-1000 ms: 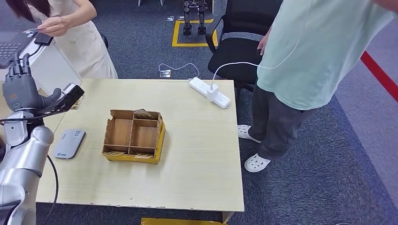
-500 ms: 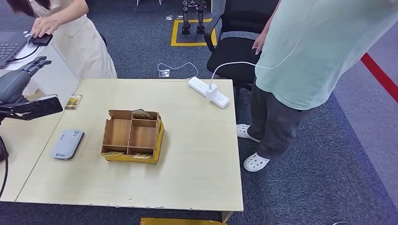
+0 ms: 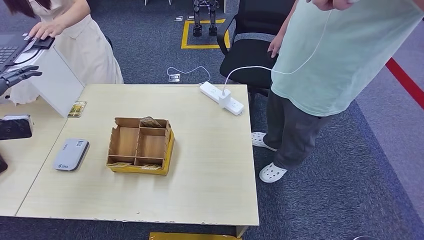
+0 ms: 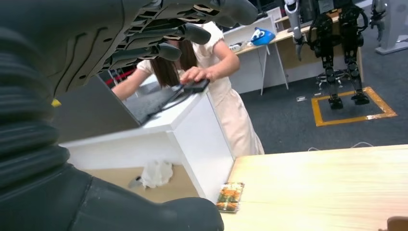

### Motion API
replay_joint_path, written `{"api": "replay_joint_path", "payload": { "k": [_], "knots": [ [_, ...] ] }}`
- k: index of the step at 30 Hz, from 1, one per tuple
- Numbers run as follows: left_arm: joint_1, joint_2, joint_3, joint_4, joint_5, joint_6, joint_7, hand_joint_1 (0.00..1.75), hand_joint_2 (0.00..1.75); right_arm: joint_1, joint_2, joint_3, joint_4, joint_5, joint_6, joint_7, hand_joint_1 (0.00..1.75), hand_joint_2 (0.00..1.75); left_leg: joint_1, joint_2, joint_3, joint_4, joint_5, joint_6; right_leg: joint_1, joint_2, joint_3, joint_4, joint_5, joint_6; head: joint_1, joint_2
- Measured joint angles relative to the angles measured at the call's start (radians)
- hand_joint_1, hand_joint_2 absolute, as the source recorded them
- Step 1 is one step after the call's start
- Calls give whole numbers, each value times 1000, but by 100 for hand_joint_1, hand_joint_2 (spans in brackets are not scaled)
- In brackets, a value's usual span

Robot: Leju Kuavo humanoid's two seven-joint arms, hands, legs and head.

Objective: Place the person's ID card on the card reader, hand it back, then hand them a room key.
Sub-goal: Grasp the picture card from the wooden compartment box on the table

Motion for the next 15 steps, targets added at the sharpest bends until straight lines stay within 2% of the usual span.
{"api": "replay_joint_path", "payload": {
  "k": [3, 7, 10, 15],
  "knots": [
    [105, 69, 8, -92, -70, 35, 17, 0, 175, -3, 0, -8, 0, -2, 0, 0, 0, 0, 0, -2, 0, 0, 0, 0, 0, -3, 1, 0, -1, 0, 0, 0],
    [287, 100, 26, -190, -183, 102, 16, 0, 175, -4, 0, -17, 0, -1, 0, 2, 0, 0, -1, -3, 2, -1, 0, 0, -1, -4, 3, 0, -1, 0, 0, 0],
    [400, 88, 32, -252, -285, 149, 12, 0, 175, -4, 0, -20, 0, 2, 0, 6, 0, 0, -1, -3, 2, -1, 0, 0, -1, -5, 3, 0, 0, 0, 0, 0],
    [484, 52, 25, -283, -384, 177, 13, 0, 175, -4, 0, -23, 0, 7, 2, 10, 0, 0, -1, -4, 2, -1, 0, 0, -1, -5, 3, 0, 0, 0, 1, 0]
  ]
}}
